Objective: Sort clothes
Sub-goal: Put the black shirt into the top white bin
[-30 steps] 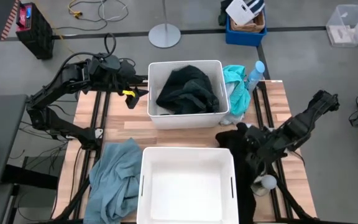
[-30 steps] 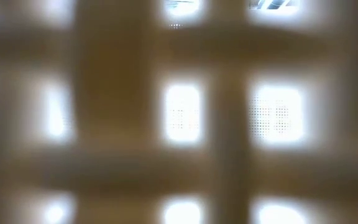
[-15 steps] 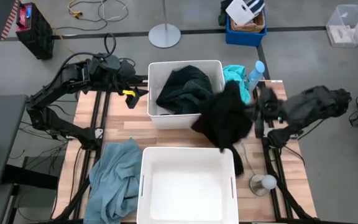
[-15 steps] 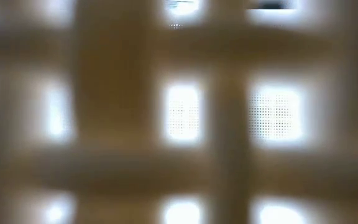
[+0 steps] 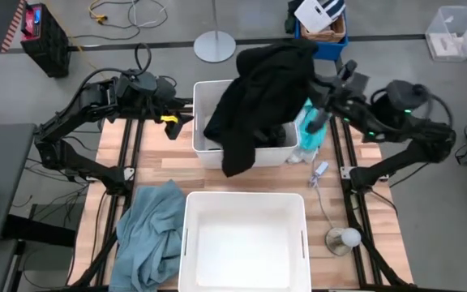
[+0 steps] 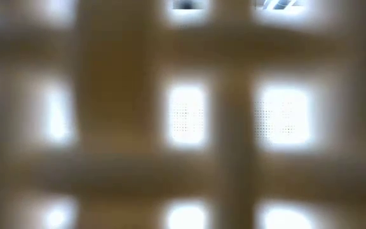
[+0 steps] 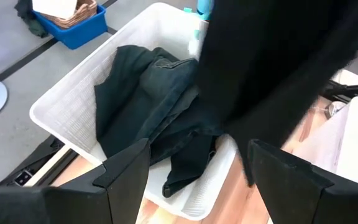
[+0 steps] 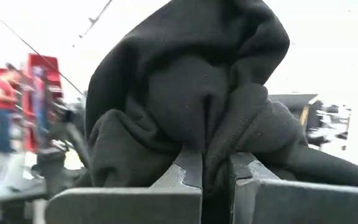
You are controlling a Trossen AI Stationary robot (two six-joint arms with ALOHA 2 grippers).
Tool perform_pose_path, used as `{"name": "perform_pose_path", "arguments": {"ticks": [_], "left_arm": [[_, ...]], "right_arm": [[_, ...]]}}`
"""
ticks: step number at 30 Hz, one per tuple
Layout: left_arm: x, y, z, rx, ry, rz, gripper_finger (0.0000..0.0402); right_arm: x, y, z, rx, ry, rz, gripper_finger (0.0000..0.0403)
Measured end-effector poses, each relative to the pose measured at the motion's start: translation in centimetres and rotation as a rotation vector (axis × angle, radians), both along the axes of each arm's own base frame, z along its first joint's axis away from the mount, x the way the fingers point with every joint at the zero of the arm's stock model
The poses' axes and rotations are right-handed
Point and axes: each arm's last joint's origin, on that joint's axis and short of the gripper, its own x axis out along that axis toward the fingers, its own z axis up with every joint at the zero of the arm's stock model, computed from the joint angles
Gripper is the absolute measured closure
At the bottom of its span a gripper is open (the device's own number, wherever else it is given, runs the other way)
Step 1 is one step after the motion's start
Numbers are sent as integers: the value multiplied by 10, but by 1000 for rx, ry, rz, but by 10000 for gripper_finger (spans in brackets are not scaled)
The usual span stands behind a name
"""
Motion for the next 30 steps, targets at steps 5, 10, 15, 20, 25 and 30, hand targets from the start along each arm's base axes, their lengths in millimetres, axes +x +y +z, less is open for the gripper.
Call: {"name": "perform_pose_path", "arguments": {"ticks": [5, 10, 15, 20, 25, 30], "left_arm": [[0, 0, 0, -4, -3, 4, 138], [0, 0, 0, -2, -2, 8, 138], [-1, 1, -1, 3, 16, 41, 138], [-2, 1, -3, -5, 28, 57, 138], [-3, 1, -3, -9, 29, 60, 138], [-4, 0, -4, -19, 42, 56, 138]], "right_arm": [[34, -21, -21, 18, 136, -184, 384], [84, -45, -64, 70, 356, -240, 381], [122, -57, -104, 233, 435, -222, 341], [128, -63, -110, 357, 382, -96, 254], [118, -67, -101, 392, 346, -2, 157], [99, -65, -84, 400, 323, 208, 124]]}}
